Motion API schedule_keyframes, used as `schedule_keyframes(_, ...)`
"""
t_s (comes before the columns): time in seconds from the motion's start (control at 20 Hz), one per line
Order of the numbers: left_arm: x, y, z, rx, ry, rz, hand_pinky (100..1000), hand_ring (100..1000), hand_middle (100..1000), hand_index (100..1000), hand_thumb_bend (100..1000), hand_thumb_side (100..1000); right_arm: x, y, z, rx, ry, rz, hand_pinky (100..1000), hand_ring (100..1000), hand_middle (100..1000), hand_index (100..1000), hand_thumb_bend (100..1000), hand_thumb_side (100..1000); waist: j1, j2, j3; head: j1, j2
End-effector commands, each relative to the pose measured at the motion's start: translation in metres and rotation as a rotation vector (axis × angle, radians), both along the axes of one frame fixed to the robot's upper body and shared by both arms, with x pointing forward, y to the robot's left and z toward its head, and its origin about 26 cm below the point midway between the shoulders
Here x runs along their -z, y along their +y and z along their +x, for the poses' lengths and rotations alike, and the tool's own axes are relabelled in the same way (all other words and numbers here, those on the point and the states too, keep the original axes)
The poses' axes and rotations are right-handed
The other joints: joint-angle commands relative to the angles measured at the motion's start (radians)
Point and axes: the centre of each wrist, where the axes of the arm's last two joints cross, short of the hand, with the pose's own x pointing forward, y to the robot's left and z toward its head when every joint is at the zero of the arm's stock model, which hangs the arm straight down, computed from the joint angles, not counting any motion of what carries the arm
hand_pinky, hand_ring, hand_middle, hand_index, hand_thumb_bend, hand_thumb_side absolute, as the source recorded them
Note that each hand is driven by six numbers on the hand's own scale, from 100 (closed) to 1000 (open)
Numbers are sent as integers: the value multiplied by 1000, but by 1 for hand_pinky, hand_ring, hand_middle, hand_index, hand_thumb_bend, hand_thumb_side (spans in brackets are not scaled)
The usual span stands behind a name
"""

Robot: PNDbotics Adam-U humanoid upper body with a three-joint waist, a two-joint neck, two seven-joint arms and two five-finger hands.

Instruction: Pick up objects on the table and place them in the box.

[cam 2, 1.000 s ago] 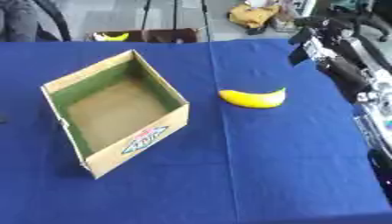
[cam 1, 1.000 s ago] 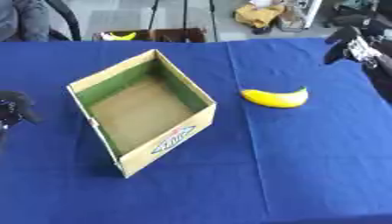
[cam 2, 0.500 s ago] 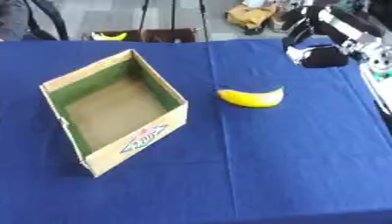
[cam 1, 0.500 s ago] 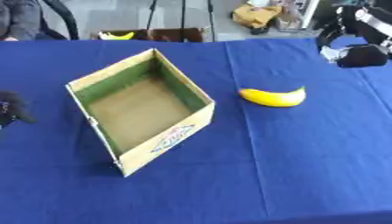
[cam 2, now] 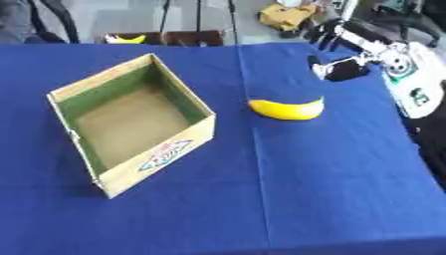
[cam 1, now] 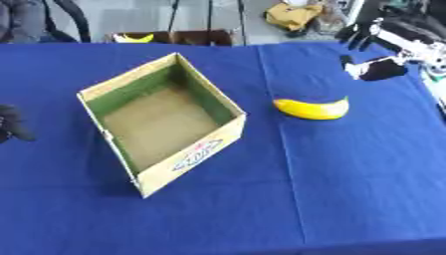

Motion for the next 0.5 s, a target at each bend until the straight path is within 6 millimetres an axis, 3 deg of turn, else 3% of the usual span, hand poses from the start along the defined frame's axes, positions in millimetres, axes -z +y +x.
schedule_keyframes(0.05,-9,3,0,8,-24,30,532,456,532,652,225,1000,-6,-7,6,28,-28,-64,689,745,749,860,100,220,2,-17,2,-7,4)
schedule_keyframes(0.4,-9,3,-1,7,-23,31,532,456,532,652,225,1000,1,-4,8,-8,44,-142,722,777,766,871,100,257,4,-15,1,-11,8)
schedule_keyframes(0.5,-9,3,0,7,-23,31,532,456,533,652,225,1000,0,-3,7,-17,66,-154,725,780,768,871,100,303,3,-15,0,-11,8)
